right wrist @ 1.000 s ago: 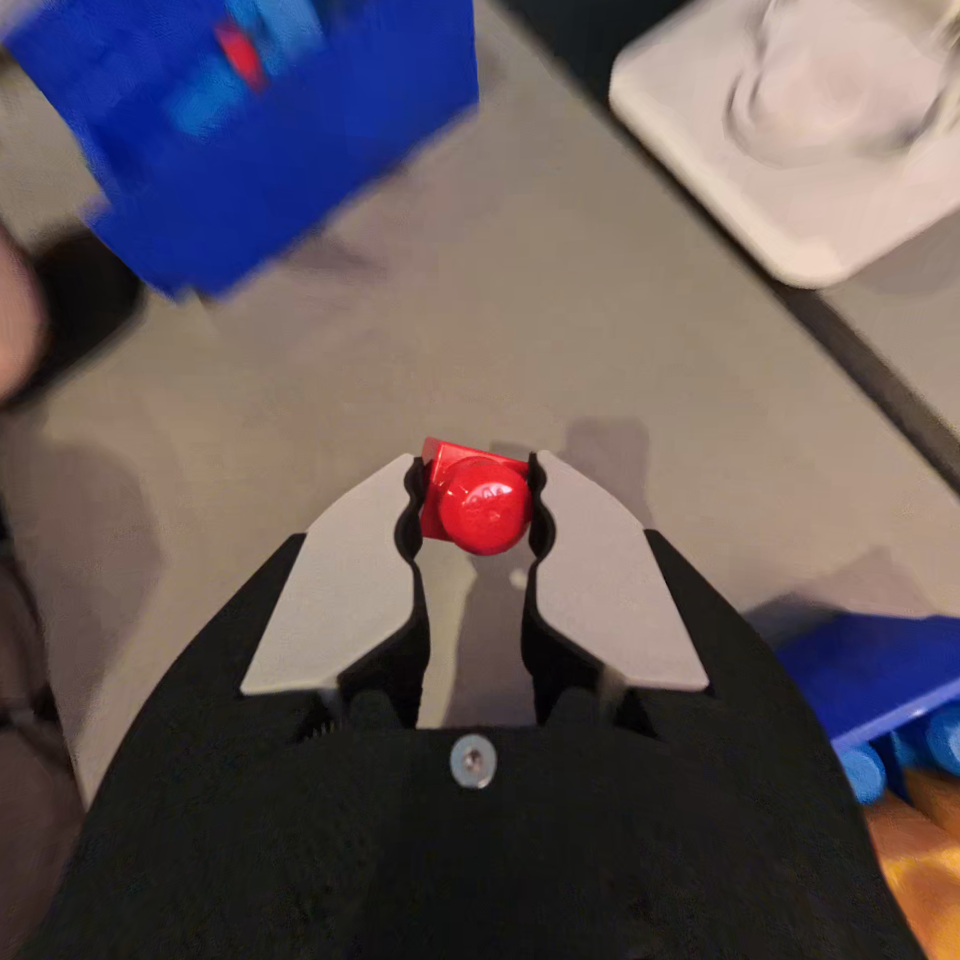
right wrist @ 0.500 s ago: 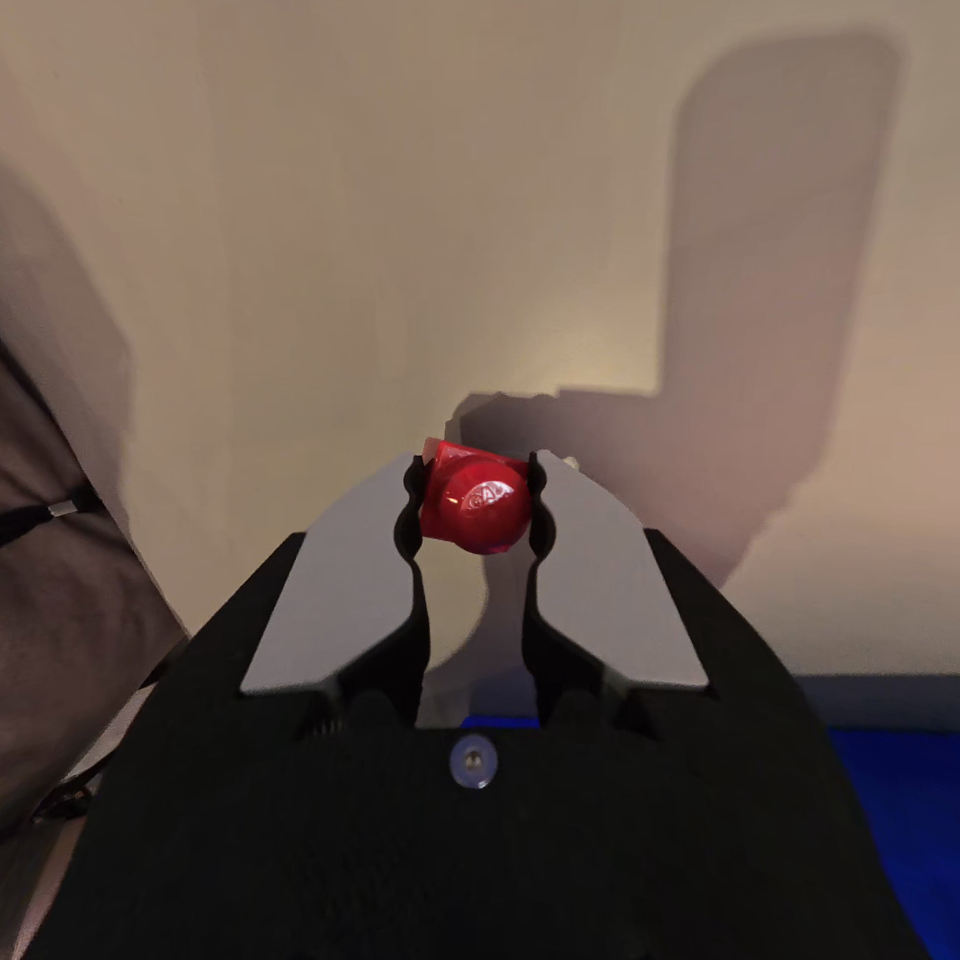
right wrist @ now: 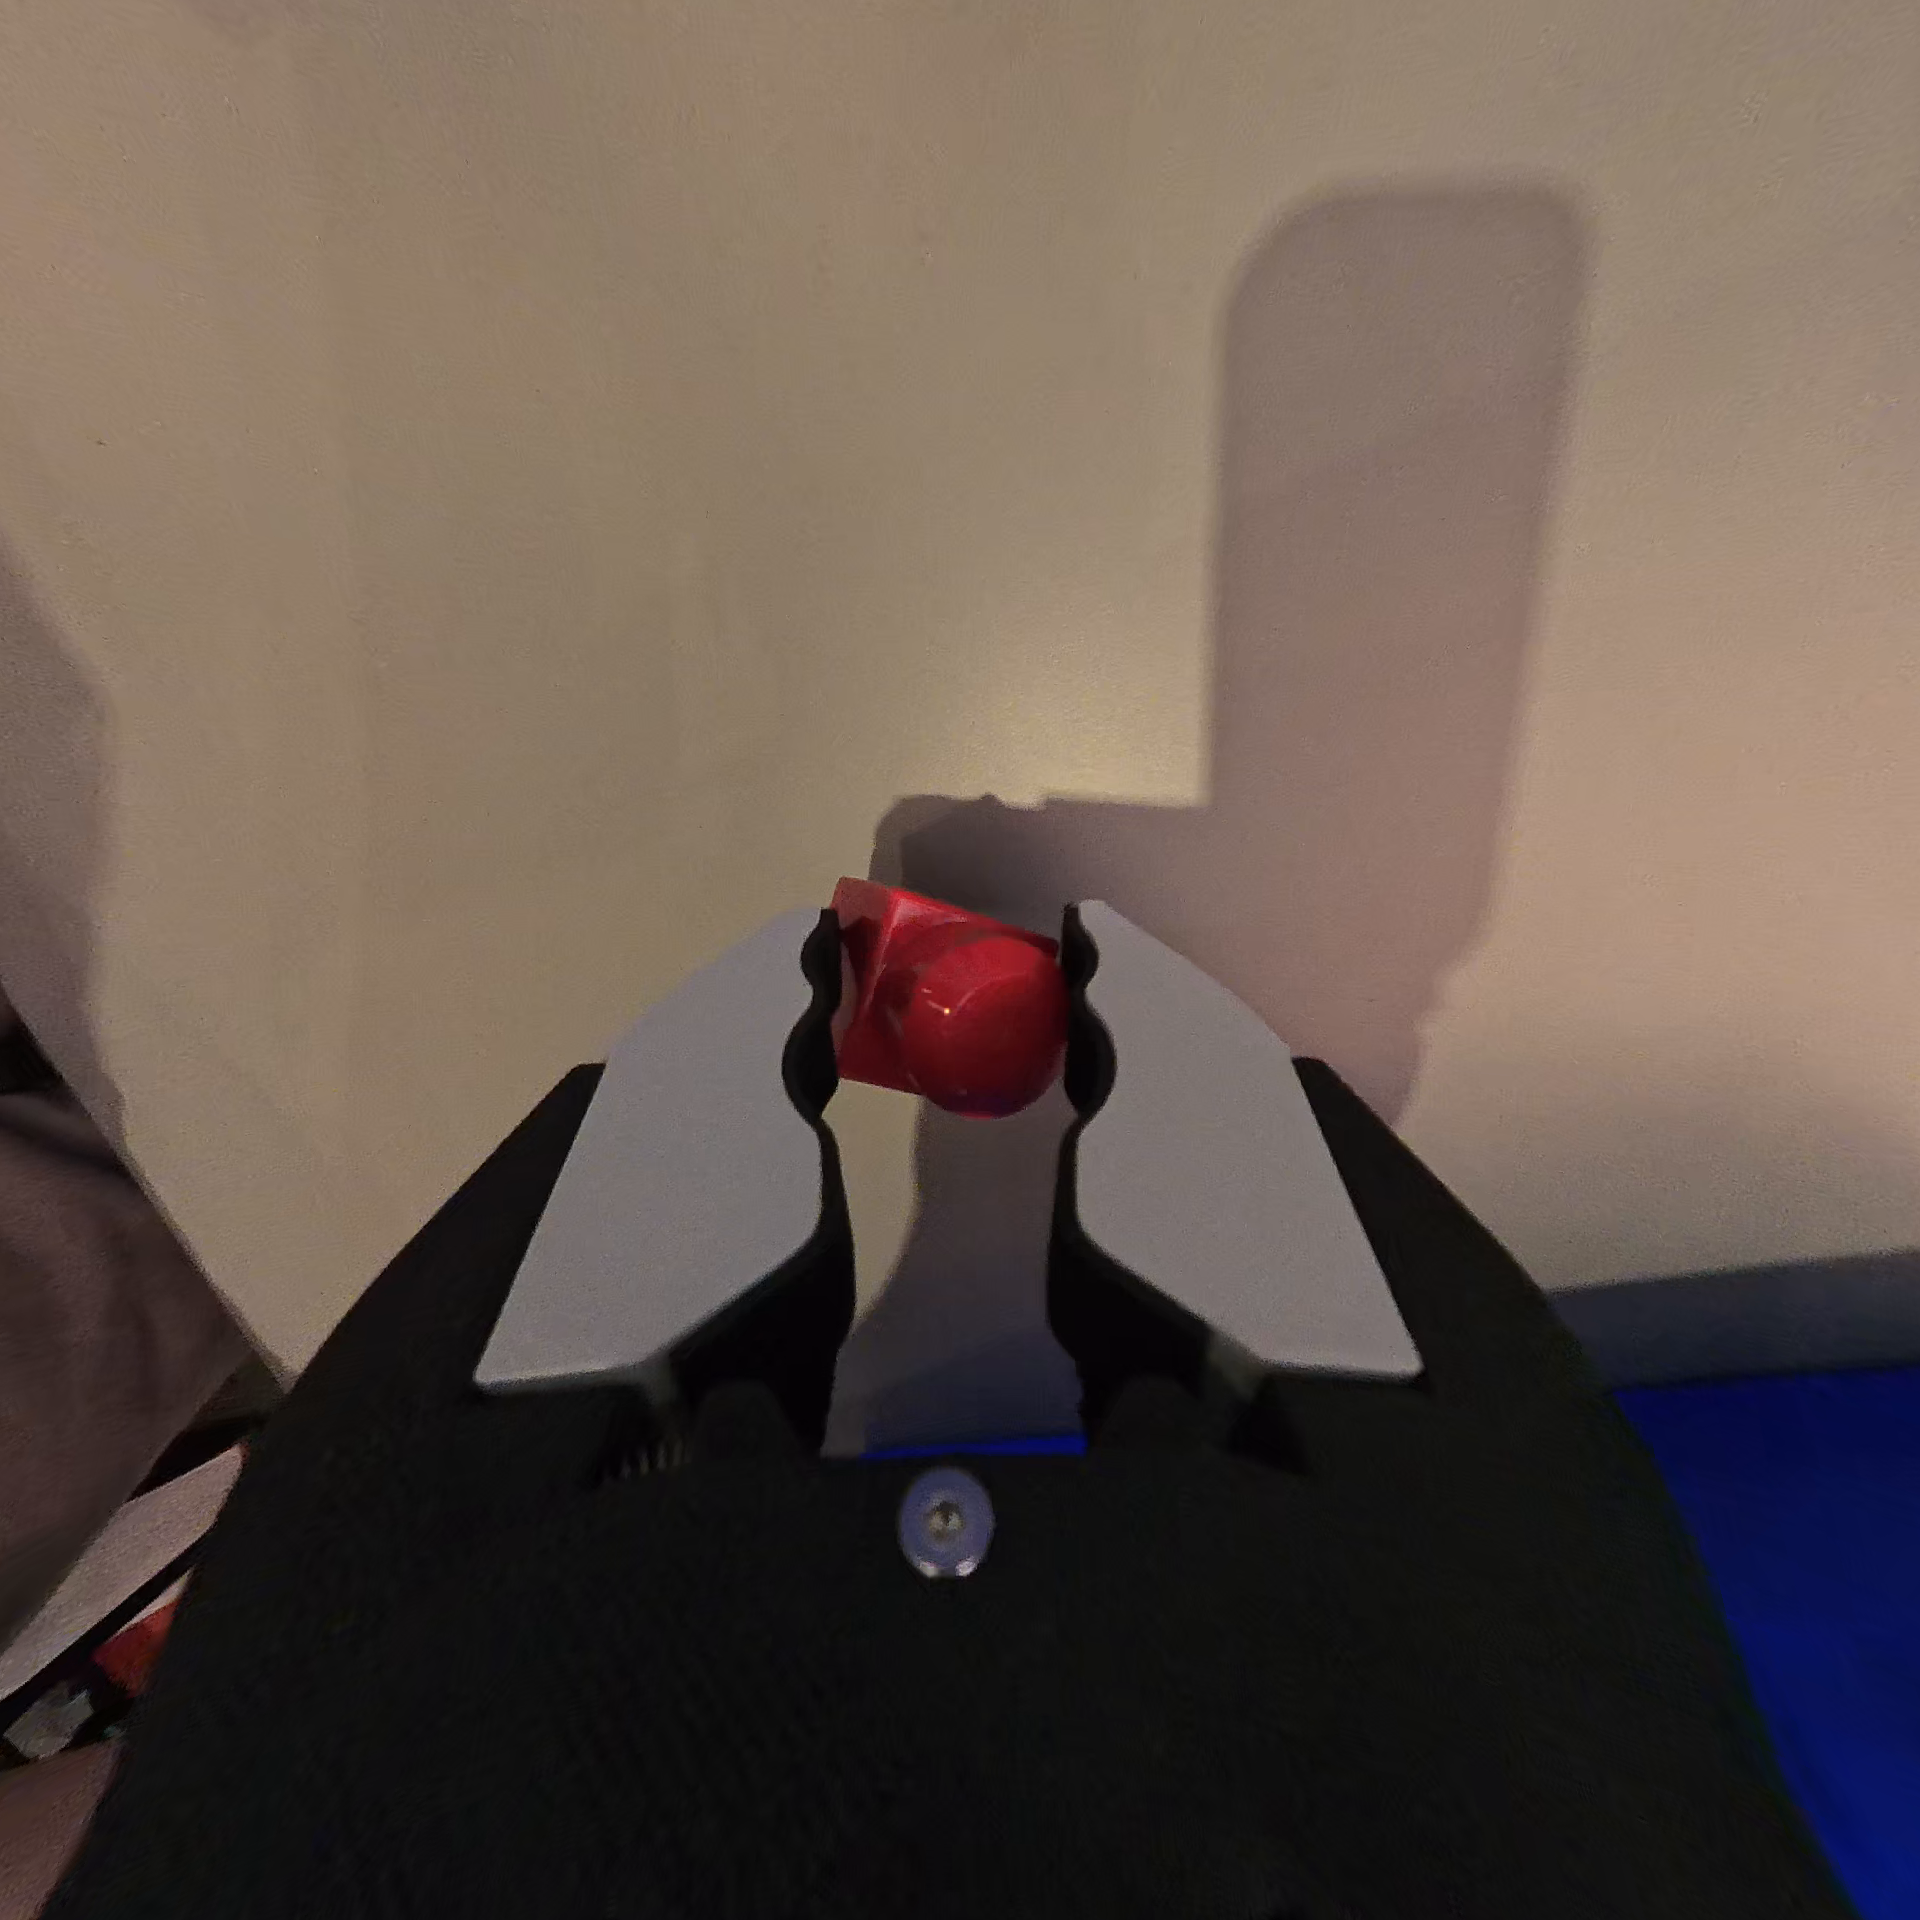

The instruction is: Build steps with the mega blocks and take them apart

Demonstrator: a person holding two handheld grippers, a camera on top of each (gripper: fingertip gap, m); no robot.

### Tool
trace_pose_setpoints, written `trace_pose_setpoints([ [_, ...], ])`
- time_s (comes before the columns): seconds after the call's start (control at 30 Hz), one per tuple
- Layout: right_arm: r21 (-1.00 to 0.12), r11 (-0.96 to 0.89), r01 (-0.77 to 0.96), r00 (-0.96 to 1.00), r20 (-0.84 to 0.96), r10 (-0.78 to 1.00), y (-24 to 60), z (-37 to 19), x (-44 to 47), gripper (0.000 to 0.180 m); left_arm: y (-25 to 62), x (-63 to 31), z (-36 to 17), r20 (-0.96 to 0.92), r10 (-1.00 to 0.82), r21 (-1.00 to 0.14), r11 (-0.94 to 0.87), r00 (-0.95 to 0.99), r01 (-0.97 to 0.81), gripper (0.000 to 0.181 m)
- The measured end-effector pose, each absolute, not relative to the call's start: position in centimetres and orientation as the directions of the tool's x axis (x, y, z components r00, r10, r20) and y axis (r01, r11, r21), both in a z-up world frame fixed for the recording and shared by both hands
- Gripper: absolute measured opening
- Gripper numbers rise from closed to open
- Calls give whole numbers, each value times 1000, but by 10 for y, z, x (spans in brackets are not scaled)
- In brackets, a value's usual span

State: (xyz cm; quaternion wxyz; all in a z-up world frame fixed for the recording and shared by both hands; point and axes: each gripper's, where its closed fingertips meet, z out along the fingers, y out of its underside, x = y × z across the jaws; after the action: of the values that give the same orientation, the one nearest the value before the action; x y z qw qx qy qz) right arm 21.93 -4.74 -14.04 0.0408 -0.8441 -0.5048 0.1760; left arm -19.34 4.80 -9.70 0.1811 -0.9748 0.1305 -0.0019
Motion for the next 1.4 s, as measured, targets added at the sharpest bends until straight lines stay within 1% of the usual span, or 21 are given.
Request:
trace_pose_setpoints([
  [0.17,-322,-471,821,437,-177,882,-30,-130,219,53,51,-194,-103,-57,-262,-340,-902,963,-266,55],
  [0.27,-386,-446,808,436,-116,892,-21,-118,218,55,50,-196,-106,-91,-280,-319,-901,956,-294,52],
  [0.37,-423,-438,793,429,-122,895,-21,-108,215,55,47,-198,-109,-115,-310,-291,-898,944,-330,53],
  [0.7,-393,-402,827,400,-93,912,-25,-112,215,55,41,-196,-112,-212,-462,-235,-831,861,-504,53],
  [0.77,-390,-394,832,393,-86,915,-26,-111,215,55,41,-196,-112,-215,-467,-231,-829,858,-509,53],
  [0.83,-395,-391,831,391,-83,916,-27,-109,215,55,39,-198,-111,-226,-469,-226,-827,854,-514,48],
  [0.9,-400,-391,829,395,-75,916,-26,-106,216,55,37,-203,-109,-255,-466,-213,-828,847,-519,34],
  [0.97,-401,-392,828,399,-71,914,-26,-105,218,55,35,-203,-109,-233,-446,-210,-845,864,-493,34],
  [1.03,-402,-394,826,401,-69,913,-25,-104,220,55,34,-204,-110,-239,-455,-200,-841,858,-502,34],
  [1.17,-403,-393,827,401,-66,913,-25,-103,221,55,34,-205,-113,-295,-484,-148,-828,824,-540,37],
  [1.3,-395,-386,833,397,-58,916,-26,-103,222,55,42,-210,-112,-387,-481,-120,-820,787,-560,36],
  [1.4,-395,-384,834,396,-55,917,-26,-102,223,55,47,-212,-100,-387,-410,-182,-844,826,-504,34],
])
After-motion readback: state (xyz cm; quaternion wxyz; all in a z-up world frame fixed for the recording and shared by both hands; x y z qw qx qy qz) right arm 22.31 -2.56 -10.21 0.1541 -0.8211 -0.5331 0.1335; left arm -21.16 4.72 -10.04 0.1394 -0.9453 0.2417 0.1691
